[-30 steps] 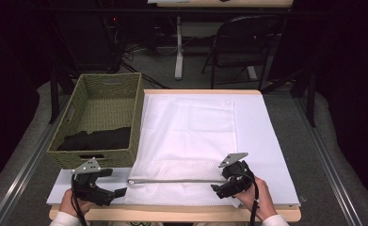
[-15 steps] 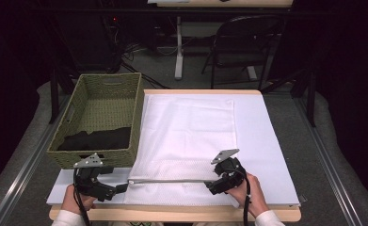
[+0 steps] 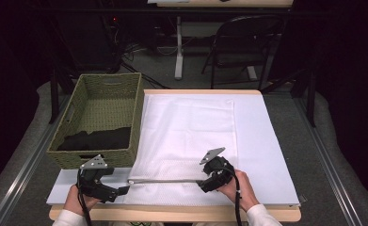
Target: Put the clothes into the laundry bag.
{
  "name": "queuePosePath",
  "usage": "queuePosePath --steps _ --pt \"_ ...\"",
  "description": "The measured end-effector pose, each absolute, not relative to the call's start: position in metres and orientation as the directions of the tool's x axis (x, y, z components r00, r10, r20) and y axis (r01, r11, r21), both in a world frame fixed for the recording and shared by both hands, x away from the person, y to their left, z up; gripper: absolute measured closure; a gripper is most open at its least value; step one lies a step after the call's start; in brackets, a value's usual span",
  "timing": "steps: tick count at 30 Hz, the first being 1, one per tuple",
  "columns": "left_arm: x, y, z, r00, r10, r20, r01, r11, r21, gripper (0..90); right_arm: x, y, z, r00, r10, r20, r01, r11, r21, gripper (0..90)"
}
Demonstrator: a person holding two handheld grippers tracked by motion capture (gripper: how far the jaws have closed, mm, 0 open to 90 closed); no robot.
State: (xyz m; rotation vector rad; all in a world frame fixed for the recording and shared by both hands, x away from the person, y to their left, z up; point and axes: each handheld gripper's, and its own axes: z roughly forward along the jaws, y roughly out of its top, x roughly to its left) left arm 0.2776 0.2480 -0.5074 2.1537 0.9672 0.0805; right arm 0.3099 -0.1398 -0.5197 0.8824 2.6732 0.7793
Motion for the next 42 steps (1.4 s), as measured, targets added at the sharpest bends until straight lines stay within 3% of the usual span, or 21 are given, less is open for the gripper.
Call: queuePosePath --steps 21,31,35,42 --pt "0.275 0.247 -0.514 0.725 0.655 -0.214 0.611 -0.467 0.640 0.0 0.324 -0.115 -0.538 -0.845 0.531 -0.067 0.431 0.749 0.503 60.8" --pt "0.275 0.246 -0.516 0.732 0.644 -0.223 0.611 -0.476 0.633 0.0 0.323 -0.113 -0.540 -0.859 0.512 -0.020 0.437 0.752 0.493 60.8" --pt "0.275 0.246 -0.516 0.732 0.643 -0.226 0.613 -0.478 0.629 0.0 0.324 -0.113 -0.540 -0.859 0.511 -0.013 0.439 0.750 0.495 64.9" --pt "0.276 0.246 -0.516 0.736 0.640 -0.220 0.610 -0.487 0.625 0.0 0.325 -0.116 -0.540 -0.846 0.532 -0.001 0.461 0.733 0.500 81.8"
